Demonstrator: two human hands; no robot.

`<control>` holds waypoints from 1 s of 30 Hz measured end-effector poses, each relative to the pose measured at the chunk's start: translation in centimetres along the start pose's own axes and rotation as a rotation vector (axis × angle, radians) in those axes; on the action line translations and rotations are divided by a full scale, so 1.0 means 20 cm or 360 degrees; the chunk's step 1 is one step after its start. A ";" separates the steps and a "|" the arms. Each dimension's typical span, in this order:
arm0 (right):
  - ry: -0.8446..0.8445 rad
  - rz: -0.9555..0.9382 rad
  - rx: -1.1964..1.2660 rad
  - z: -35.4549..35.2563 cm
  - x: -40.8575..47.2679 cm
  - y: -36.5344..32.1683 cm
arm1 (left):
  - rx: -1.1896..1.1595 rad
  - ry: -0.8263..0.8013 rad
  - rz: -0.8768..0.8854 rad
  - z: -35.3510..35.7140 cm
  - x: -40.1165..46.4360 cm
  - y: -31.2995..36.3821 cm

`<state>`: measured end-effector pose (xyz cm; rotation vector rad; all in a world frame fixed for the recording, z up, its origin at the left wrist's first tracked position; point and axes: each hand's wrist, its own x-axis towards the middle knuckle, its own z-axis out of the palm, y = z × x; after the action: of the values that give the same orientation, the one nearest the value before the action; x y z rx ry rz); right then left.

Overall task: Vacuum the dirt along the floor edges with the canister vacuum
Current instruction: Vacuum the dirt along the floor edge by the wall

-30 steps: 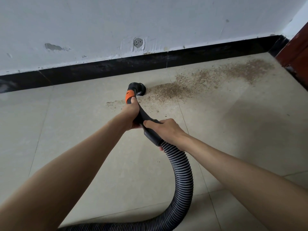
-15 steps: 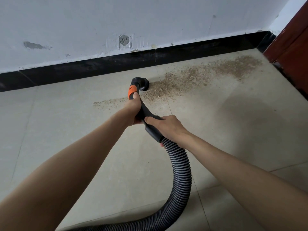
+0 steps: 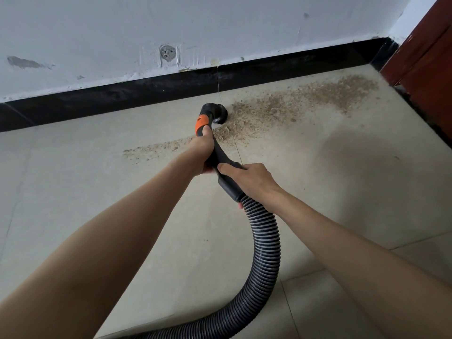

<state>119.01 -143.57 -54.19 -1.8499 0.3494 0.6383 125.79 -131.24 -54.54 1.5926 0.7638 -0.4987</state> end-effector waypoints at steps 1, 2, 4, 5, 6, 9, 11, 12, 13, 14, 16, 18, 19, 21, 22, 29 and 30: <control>0.0007 -0.0003 -0.0003 -0.01 0.01 0.01 | -0.0009 -0.0008 0.0004 0.01 0.01 0.00; 0.0019 -0.0009 -0.0016 -0.01 0.01 0.01 | -0.0016 -0.0014 0.0006 0.03 0.01 0.01; 0.0044 -0.0017 -0.0047 -0.01 0.02 0.03 | 0.0000 -0.0022 0.0016 0.05 0.03 0.01; 0.0050 -0.0018 -0.0052 -0.01 0.03 0.04 | 0.0013 -0.0024 0.0022 0.05 0.04 0.00; 0.0052 -0.0022 -0.0050 -0.01 0.03 0.05 | 0.0022 -0.0024 0.0025 0.06 0.04 0.00; 0.0039 -0.0039 -0.0017 -0.01 0.05 0.05 | 0.0019 -0.0038 0.0019 0.05 0.06 0.01; 0.0037 -0.0056 0.0009 0.00 0.07 0.04 | 0.0026 -0.0047 0.0035 0.03 0.06 0.02; 0.0037 -0.0066 0.0006 0.02 0.07 0.03 | 0.0036 -0.0042 0.0042 0.02 0.07 0.02; 0.0029 -0.0073 0.0000 0.03 0.08 0.02 | 0.0043 -0.0034 0.0044 0.01 0.07 0.03; 0.0013 -0.0078 -0.0004 0.04 0.09 0.01 | 0.0045 -0.0023 0.0042 -0.01 0.07 0.03; -0.0034 -0.0086 -0.0011 0.07 0.11 -0.01 | 0.0028 0.0012 0.0030 -0.06 0.07 0.04; -0.0088 -0.0100 -0.0024 0.11 0.12 -0.05 | 0.0005 0.0046 0.0019 -0.13 0.06 0.04; -0.0118 -0.0107 -0.0040 0.14 0.13 -0.07 | -0.0013 0.0061 0.0011 -0.17 0.06 0.04; -0.0178 -0.0120 -0.0087 0.21 0.14 -0.12 | -0.0075 0.0096 -0.0022 -0.27 0.05 0.03; -0.0212 -0.0126 -0.0113 0.26 0.14 -0.14 | -0.0110 0.0116 -0.0040 -0.33 0.04 0.02; -0.0449 -0.0193 -0.0399 0.63 0.04 -0.27 | -0.0422 0.0338 -0.0156 -0.77 -0.04 -0.17; -0.0479 -0.0204 -0.0429 0.67 0.02 -0.26 | -0.0484 0.0357 -0.0182 -0.82 -0.06 -0.21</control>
<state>118.60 -129.18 -53.80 -1.9736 -0.0566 0.8940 120.30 -115.30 -53.80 1.3386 1.0527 -0.2709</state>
